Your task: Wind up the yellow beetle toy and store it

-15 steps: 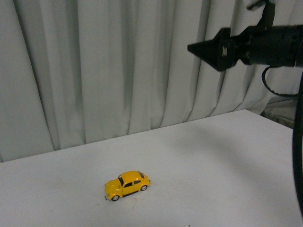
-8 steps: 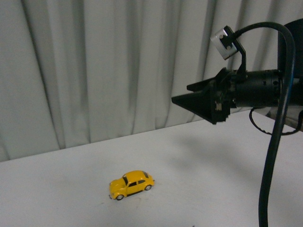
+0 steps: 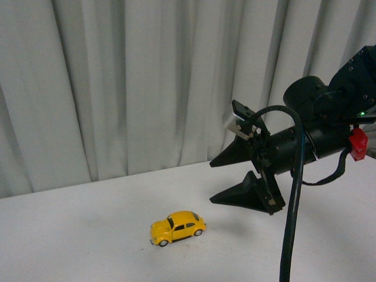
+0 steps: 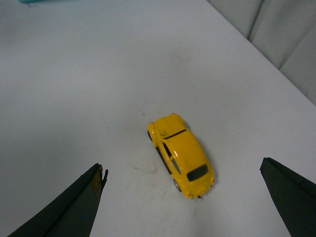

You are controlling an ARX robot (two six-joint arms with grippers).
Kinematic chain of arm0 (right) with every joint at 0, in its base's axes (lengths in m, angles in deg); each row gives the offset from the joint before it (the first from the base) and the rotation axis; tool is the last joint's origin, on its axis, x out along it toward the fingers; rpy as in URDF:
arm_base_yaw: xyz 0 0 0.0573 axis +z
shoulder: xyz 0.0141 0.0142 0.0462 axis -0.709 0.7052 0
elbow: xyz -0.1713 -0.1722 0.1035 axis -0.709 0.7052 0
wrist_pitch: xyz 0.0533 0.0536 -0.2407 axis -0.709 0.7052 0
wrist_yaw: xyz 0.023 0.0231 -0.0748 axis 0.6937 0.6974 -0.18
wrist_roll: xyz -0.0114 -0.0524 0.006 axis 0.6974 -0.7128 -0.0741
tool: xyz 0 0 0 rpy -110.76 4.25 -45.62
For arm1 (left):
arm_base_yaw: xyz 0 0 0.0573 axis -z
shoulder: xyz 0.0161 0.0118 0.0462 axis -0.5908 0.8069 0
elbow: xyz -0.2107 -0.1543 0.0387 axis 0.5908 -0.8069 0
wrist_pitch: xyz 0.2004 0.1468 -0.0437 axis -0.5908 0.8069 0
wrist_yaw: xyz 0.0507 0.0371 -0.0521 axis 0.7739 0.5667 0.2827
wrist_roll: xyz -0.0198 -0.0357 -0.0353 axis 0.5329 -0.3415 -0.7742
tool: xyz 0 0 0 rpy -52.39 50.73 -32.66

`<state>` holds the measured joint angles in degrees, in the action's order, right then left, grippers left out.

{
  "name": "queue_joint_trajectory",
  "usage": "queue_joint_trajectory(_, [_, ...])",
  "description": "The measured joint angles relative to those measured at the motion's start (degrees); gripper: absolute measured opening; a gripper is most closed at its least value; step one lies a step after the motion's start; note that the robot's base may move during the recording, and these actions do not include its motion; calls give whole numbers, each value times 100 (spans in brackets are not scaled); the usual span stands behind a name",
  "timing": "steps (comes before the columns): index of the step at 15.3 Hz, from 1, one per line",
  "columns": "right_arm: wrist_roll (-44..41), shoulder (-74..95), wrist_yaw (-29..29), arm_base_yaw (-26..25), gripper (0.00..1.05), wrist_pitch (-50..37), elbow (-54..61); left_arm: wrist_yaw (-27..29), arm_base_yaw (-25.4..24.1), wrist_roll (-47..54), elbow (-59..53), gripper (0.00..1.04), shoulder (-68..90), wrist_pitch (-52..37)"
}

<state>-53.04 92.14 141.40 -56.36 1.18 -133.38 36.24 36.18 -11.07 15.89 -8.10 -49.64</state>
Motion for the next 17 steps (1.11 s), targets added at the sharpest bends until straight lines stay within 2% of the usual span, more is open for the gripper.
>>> queue_joint_trajectory(2, [-57, 92, -295, -2, 98, -190, -52, -2, 0, -2, 0, 98, 0, 0])
queue_joint_trajectory(3, [72, 109, -243, 7, 98, -503, -52, -2, 0, -2, 0, 98, 0, 0])
queue_joint_trajectory(6, [787, 92, -396, 35, 98, -1523, 155, -2, 0, 0, 0, 98, 0, 2])
queue_joint_trajectory(17, [984, 87, -413, 35, 98, -1534, 175, -2, 0, -2, 0, 98, 0, 0])
